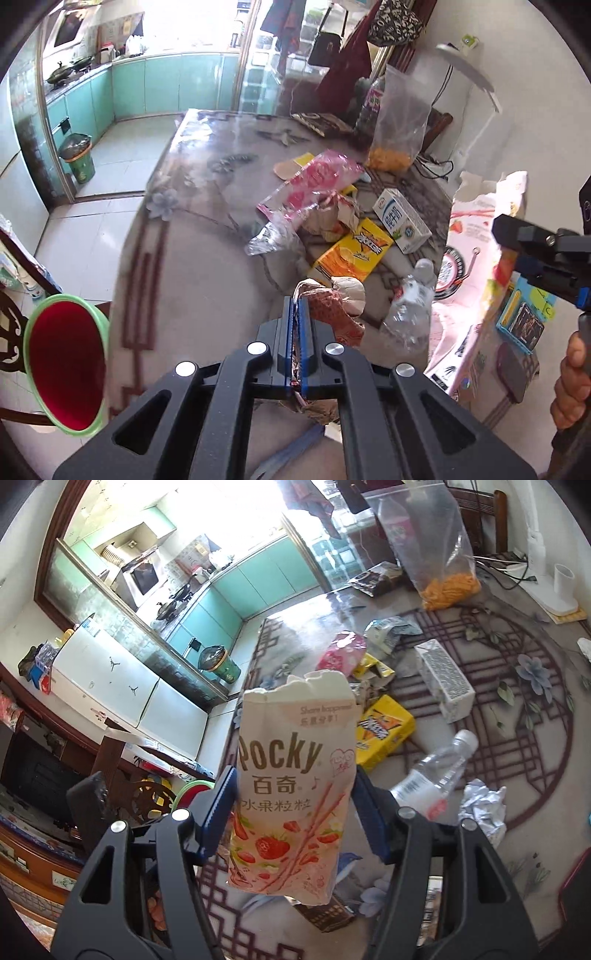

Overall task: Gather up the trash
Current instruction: 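Carry crumpled paper to the red bucket and open the left tool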

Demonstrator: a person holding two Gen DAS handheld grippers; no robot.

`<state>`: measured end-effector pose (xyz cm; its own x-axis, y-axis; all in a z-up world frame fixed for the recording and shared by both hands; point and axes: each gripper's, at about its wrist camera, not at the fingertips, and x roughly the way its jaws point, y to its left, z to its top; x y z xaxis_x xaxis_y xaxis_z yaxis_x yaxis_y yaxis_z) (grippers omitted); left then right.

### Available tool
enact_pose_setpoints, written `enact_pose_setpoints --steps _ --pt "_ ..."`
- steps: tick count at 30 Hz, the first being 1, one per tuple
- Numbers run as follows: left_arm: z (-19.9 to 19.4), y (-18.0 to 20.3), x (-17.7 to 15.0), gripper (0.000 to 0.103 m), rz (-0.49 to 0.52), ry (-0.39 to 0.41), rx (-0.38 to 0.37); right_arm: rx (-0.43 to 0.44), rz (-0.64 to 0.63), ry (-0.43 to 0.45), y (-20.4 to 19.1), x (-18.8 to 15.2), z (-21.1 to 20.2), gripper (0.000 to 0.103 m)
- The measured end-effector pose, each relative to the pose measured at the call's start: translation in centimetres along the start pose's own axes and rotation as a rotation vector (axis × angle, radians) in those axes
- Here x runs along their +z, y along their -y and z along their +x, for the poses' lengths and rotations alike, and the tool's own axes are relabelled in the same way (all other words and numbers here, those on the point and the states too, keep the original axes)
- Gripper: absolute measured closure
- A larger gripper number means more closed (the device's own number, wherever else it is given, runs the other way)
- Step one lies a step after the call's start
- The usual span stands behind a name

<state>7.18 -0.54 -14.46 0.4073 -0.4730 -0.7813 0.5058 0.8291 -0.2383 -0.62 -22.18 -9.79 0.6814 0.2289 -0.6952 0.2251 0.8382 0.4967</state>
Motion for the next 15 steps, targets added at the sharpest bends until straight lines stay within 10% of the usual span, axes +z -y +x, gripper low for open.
enact_pose_setpoints --steps 15 --pt "-5.6 -8.4 -0.4 0.103 -0.041 0.067 0.080 0.031 -0.080 -0.026 -8.6 -1.4 4.0 0.042"
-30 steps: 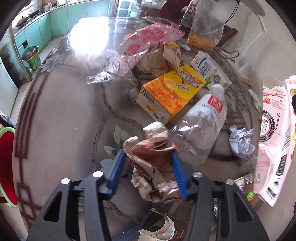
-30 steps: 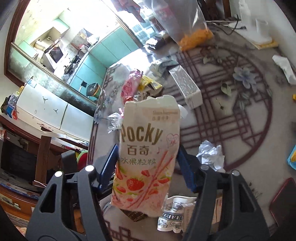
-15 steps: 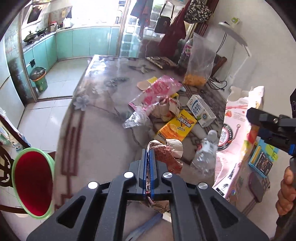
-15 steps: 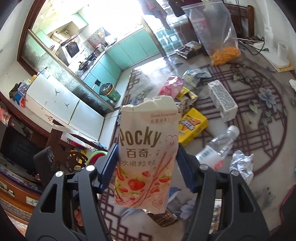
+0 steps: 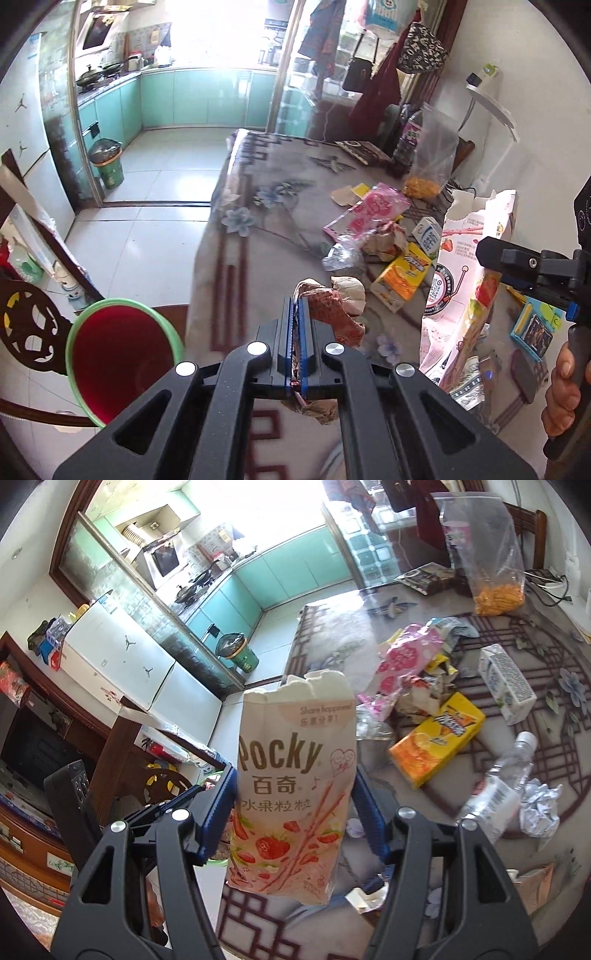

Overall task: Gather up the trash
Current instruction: 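Carry crumpled paper to the red bucket and open the left tool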

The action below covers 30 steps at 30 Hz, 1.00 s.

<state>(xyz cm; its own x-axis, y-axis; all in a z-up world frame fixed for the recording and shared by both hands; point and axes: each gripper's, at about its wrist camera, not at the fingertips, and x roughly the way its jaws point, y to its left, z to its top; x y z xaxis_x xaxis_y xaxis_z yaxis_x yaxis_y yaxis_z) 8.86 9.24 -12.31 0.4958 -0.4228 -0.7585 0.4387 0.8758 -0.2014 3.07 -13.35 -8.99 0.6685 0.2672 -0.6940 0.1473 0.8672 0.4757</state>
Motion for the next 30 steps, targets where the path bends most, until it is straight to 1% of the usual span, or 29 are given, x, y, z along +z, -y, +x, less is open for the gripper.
enact_pose_setpoints --steps 4,10,15,20,26,30 --pt "-0.6 -3.2 -0.4 0.103 -0.034 0.004 0.035 0.015 -0.023 -0.027 -2.4 -0.1 2.1 0.042" --pt "-1.3 -8.7 -0.8 0.103 -0.093 0.003 0.110 0.044 -0.062 -0.075 -6.3 -0.3 5.6 0.042" --pt "-1.5 -12.9 -1.1 0.103 -0.139 -0.007 0.177 0.074 -0.095 -0.130 -9.3 -0.7 8.7 0.042" --pt "-1.2 -16.7 -1.7 0.103 -0.186 -0.029 0.225 0.095 -0.147 -0.172 -12.7 -1.1 12.0 0.042" --pt "-0.8 -20.3 -2.5 0.103 -0.244 -0.057 0.264 0.108 -0.180 -0.214 -15.2 -1.8 15.8 0.042" --pt "-0.1 -22.3 -3.0 0.103 -0.298 -0.074 0.256 0.104 -0.222 -0.217 -16.8 -2.0 17.5 0.042"
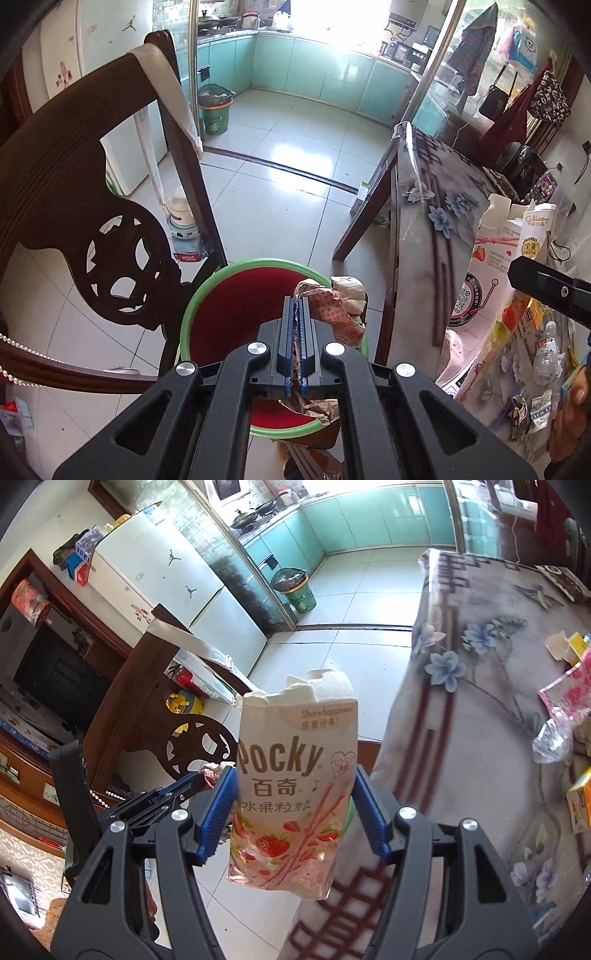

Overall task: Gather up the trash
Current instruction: 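Carry crumpled paper to the red bucket and open the left tool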

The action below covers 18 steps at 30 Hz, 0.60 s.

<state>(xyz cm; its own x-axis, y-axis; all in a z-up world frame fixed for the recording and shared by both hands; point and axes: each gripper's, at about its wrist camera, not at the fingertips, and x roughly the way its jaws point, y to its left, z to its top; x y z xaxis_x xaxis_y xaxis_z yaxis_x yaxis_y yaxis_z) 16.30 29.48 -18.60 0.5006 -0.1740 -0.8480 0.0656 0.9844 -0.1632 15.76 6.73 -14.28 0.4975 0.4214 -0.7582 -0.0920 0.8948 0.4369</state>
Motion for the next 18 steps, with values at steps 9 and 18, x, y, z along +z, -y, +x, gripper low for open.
enact_pose_setpoints --steps 9,18 --pt "1.9 -1.3 0.5 0.103 -0.029 -0.025 0.018 0.017 -0.021 -0.026 -1.6 0.9 2.9 0.041" --pt "1.0 -1.5 1.0 0.047 -0.044 0.010 0.043 0.030 -0.033 -0.003 -2.2 1.2 1.2 0.026"
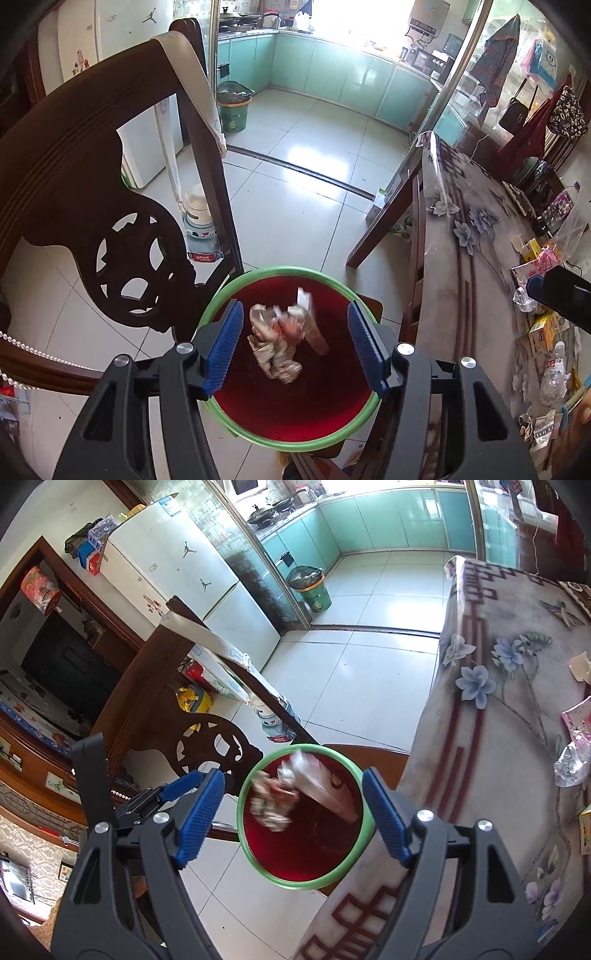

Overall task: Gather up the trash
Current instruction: 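Carry crumpled paper to the red bucket and open the left tool, then drop the Pocky box into the red bucket with the right tool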

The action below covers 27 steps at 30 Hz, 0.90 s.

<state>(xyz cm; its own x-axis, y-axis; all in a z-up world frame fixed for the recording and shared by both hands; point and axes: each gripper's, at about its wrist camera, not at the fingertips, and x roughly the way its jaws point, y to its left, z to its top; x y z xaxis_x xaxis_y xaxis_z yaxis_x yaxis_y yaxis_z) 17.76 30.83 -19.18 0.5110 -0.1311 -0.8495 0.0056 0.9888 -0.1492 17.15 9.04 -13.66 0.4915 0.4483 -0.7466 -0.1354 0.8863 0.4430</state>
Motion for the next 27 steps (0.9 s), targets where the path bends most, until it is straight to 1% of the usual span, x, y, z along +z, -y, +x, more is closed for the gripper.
enact_pose_setpoints --steps 3,7,11,15,18,22,25,27 --pt "-0.4 0.3 0.0 0.047 0.000 0.003 -0.011 -0.006 0.019 0.022 0.6 -0.2 -1.5 0.024" --pt "-1.3 1.6 -0.2 0.047 0.016 0.011 -0.055 -0.056 0.025 0.037 1.8 -1.1 -3.8 0.023" --pt "-2.0 4.2 -0.1 0.046 0.082 0.027 -0.098 -0.125 0.064 0.076 4.3 -2.2 -6.3 0.022" --pt "-2.8 8.2 -0.1 0.044 0.155 0.037 -0.169 -0.200 0.145 0.111 7.9 -3.8 -9.5 0.021" --pt "-3.2 11.8 -0.6 0.044 0.222 0.034 -0.227 -0.289 0.213 0.147 11.6 -5.4 -13.2 0.021" --pt "-3.7 16.8 -1.9 0.044 0.316 0.018 -0.297 -0.458 0.275 0.180 16.8 -7.8 -18.4 0.021" --pt "-4.5 20.2 -3.3 0.043 0.367 0.011 -0.342 -0.577 0.356 0.171 22.1 -10.3 -22.2 0.021" --pt "-4.8 22.9 -4.5 0.040 0.398 0.002 -0.366 -0.649 0.401 0.140 25.3 -11.8 -23.4 0.021"
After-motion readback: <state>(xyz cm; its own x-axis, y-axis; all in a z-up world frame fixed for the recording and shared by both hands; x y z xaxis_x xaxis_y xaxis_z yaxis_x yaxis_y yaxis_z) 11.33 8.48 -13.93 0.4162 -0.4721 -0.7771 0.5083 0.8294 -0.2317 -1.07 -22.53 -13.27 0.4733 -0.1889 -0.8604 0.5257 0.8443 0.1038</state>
